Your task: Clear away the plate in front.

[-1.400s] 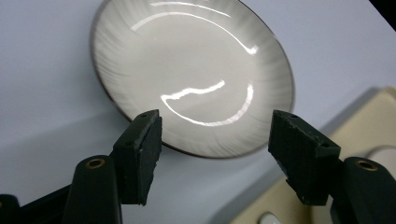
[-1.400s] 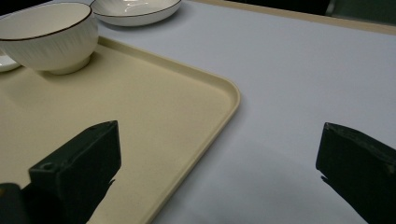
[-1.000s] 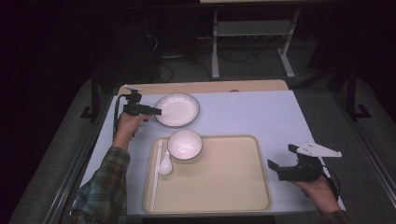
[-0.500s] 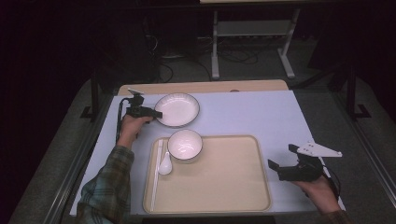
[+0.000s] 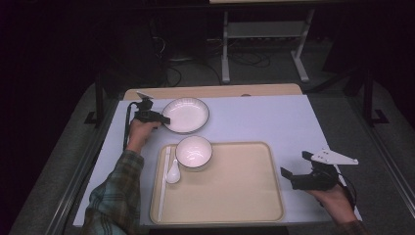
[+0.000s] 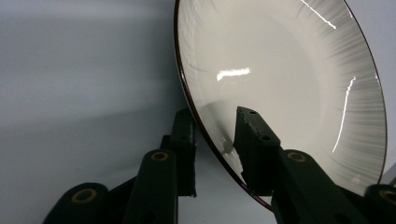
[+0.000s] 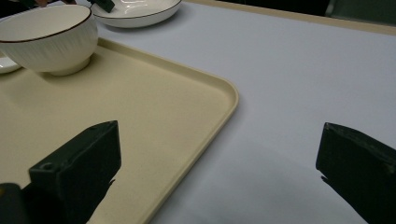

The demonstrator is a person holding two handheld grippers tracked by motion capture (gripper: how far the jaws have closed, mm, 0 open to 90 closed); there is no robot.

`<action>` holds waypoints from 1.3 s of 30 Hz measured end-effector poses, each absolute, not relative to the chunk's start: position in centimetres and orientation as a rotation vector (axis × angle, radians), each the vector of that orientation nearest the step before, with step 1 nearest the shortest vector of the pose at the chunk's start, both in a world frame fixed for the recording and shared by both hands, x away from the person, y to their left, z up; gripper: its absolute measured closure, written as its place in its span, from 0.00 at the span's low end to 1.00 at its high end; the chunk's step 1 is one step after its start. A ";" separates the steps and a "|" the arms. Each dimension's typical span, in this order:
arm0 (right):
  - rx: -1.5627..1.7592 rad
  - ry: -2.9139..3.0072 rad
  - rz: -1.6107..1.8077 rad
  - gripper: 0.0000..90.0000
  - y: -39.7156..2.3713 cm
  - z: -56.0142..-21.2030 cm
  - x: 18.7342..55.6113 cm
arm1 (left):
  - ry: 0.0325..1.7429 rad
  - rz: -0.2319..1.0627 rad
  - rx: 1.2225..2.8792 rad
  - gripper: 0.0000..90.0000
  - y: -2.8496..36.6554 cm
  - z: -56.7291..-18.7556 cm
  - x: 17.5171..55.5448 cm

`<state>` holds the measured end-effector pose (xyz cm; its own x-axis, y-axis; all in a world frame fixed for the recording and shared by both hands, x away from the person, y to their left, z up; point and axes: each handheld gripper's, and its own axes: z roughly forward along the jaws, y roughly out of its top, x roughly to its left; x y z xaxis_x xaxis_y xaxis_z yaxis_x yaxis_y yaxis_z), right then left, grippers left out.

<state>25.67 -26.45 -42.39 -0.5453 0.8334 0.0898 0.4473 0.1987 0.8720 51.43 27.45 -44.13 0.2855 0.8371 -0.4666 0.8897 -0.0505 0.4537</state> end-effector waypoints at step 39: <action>1.203 2.061 1.303 0.00 -26.8 -42.3 25.7 | 1.336 0.024 1.814 0.96 25.4 -36.9 51.6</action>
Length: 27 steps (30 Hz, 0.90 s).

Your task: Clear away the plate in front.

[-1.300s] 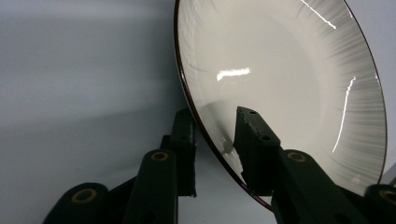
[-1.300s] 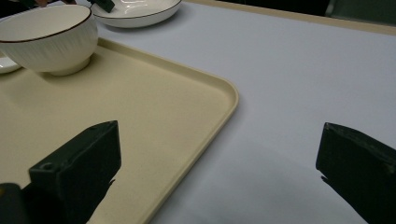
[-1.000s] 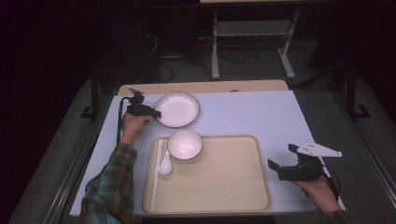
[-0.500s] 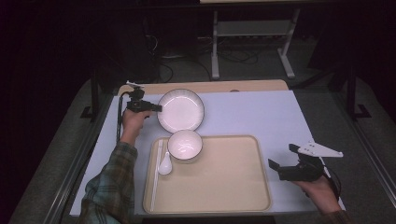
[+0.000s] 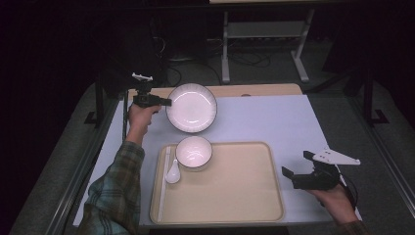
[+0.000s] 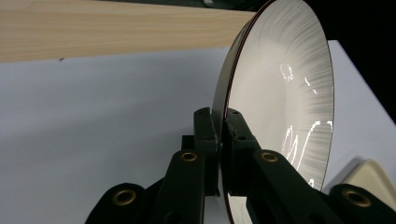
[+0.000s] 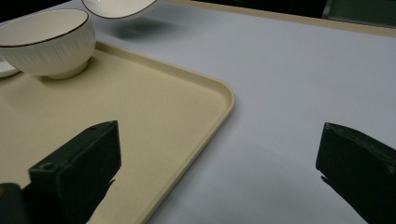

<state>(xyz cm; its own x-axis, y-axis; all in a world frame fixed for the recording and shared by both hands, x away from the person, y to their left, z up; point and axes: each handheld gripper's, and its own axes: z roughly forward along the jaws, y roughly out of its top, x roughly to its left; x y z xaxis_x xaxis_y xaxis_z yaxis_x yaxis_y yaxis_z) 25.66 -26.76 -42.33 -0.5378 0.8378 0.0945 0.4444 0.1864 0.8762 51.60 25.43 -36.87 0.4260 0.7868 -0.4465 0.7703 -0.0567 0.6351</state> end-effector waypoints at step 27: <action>1.199 2.056 1.314 0.00 -26.7 -42.2 25.5 | 1.020 -0.158 1.962 0.95 15.3 -32.9 48.7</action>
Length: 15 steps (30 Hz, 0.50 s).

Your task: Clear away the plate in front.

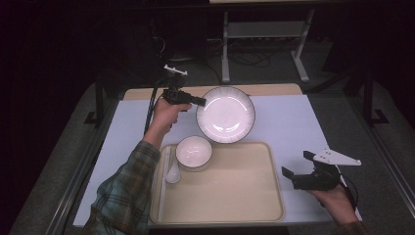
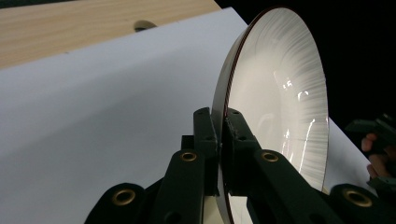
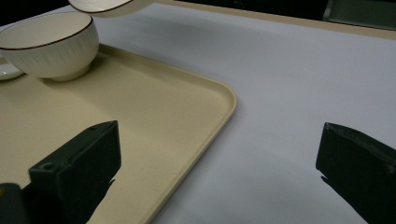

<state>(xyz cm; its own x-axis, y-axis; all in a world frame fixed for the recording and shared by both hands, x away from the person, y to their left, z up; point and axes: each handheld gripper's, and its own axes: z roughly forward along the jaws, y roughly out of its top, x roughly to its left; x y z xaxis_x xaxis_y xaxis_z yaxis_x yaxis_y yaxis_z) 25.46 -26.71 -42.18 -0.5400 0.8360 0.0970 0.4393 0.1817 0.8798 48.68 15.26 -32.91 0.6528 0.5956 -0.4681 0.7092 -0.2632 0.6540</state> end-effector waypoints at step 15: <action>1.187 2.056 1.316 0.00 -26.6 -42.1 25.3 | 0.906 -0.258 2.086 0.95 11.0 -34.5 45.8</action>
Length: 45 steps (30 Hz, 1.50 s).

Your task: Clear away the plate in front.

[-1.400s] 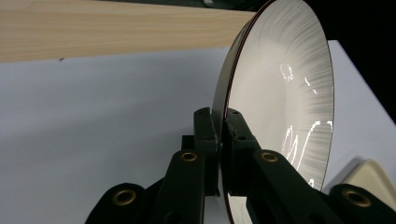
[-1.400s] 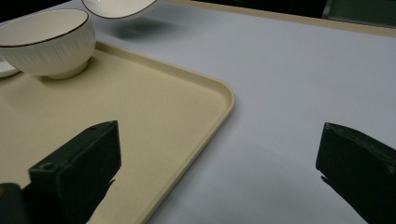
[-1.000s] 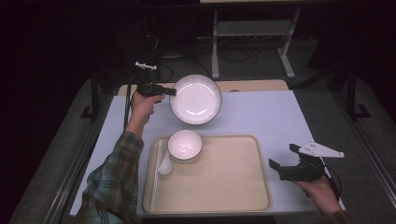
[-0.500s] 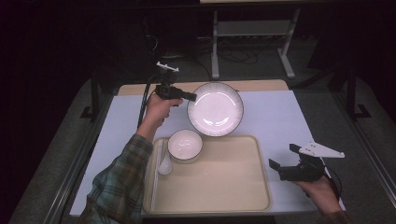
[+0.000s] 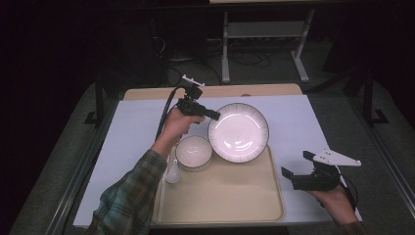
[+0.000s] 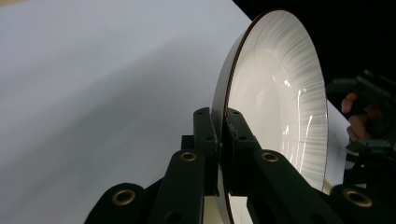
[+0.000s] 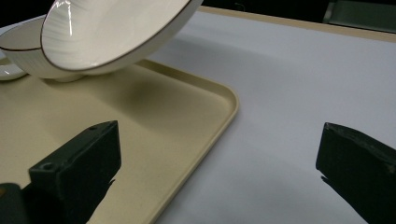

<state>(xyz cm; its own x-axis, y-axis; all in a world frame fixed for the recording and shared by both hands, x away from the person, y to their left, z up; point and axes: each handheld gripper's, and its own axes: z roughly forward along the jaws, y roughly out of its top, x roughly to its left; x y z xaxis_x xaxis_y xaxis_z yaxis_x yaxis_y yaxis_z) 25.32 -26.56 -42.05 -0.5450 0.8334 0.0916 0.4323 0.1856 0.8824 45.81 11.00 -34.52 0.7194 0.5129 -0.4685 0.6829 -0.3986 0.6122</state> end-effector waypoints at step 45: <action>1.185 2.067 1.316 0.00 -26.6 -42.2 25.4 | 0.777 -0.310 2.384 0.93 5.6 -40.3 42.3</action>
<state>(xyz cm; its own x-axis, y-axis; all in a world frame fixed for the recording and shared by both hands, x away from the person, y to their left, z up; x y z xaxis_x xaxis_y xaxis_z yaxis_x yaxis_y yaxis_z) 25.42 -26.56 -42.17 -0.5506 0.8295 0.0937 0.4359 0.1900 0.8797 42.33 5.59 -40.34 0.8007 0.4564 -0.3880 0.5981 -0.6449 0.4757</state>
